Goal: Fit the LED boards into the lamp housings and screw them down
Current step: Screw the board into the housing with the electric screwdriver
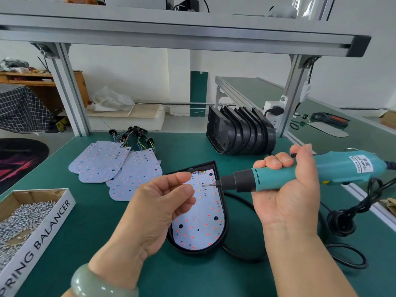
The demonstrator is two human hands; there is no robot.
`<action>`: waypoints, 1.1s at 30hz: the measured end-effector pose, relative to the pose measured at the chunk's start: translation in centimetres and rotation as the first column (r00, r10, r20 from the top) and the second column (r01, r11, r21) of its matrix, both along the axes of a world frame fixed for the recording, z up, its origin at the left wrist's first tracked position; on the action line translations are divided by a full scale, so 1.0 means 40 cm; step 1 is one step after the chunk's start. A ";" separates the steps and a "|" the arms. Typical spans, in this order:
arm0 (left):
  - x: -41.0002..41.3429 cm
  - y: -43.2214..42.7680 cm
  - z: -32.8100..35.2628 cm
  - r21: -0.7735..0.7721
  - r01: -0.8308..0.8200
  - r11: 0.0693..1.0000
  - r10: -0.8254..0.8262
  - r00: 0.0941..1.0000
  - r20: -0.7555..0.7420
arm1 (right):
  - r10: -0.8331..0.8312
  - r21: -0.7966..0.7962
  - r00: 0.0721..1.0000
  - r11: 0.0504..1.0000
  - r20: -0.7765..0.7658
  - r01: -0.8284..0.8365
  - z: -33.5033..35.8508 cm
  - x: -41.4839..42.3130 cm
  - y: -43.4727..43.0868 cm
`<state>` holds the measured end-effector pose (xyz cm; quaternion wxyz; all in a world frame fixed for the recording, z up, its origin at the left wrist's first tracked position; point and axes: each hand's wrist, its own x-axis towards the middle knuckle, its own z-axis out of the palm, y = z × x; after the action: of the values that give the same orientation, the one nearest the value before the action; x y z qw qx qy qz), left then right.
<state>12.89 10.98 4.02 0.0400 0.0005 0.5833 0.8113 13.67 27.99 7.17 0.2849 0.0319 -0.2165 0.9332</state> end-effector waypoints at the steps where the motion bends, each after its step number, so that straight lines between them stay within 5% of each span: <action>1: 0.002 0.003 0.000 -0.009 0.004 1.000 -0.004 1.000 0.002 | 0.002 -0.002 1.000 1.000 -0.001 -0.002 -0.001 0.000 0.000; 9: 0.013 0.010 0.003 -0.409 -0.036 0.912 -0.034 0.986 -0.162 | 0.013 0.009 1.000 1.000 0.020 -0.014 0.001 0.004 -0.009; 18: 0.017 -0.004 0.008 -0.562 -0.040 0.826 -0.158 0.941 -0.299 | 0.026 0.056 0.999 0.998 0.036 -0.028 -0.004 0.005 -0.010; 33: 0.016 -0.018 0.005 -0.596 -0.013 0.803 -0.191 0.941 -0.278 | 0.052 0.043 0.998 0.998 0.032 -0.054 -0.006 0.004 -0.016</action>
<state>13.53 10.28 4.23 -0.0198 0.1495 0.8036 0.5758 13.85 27.34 6.92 0.2558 0.0292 -0.2404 0.9359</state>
